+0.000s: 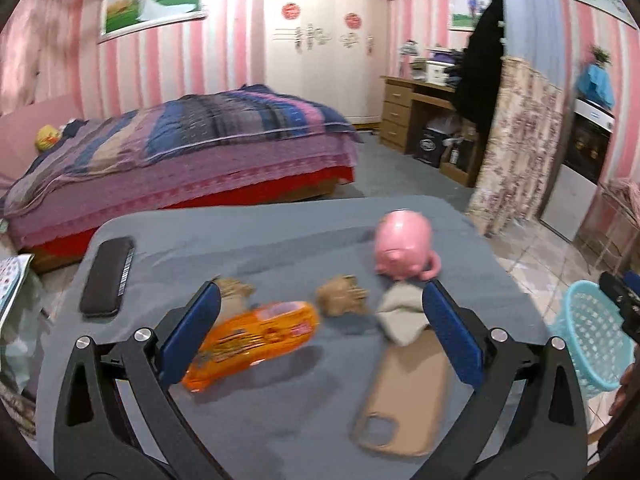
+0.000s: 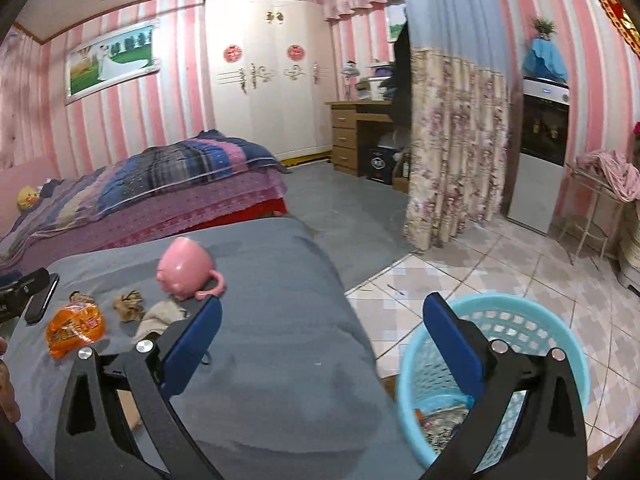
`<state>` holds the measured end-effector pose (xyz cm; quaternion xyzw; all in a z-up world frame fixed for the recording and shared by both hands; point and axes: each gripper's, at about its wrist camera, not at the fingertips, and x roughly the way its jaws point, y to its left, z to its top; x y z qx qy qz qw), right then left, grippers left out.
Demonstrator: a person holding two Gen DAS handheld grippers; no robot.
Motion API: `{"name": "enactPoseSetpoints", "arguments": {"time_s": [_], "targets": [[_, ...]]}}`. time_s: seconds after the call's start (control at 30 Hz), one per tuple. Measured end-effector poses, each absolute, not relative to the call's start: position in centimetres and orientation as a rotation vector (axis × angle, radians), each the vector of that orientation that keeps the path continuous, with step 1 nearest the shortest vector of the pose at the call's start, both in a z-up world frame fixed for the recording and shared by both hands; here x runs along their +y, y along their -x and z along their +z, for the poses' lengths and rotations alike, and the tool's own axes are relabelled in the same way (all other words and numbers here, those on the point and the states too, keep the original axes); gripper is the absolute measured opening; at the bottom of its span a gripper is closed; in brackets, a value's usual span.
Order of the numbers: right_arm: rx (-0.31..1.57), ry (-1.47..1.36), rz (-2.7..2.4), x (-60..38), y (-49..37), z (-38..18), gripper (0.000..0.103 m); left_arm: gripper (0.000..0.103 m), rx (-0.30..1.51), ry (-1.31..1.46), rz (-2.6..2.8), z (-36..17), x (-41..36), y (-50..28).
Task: Collect trash
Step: 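Move both grippers back over the table toward the snack bag and cloth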
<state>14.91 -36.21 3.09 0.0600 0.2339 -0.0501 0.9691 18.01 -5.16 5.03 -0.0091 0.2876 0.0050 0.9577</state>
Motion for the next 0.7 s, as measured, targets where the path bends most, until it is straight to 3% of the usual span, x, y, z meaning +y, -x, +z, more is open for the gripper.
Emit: {"name": "enactPoseSetpoints", "arguments": {"time_s": [0.7], "targets": [[0.596, -0.032, 0.010, -28.4, -19.0, -0.8, 0.098, 0.097, 0.767, 0.013, 0.181, -4.2, 5.3, -19.4]]}}
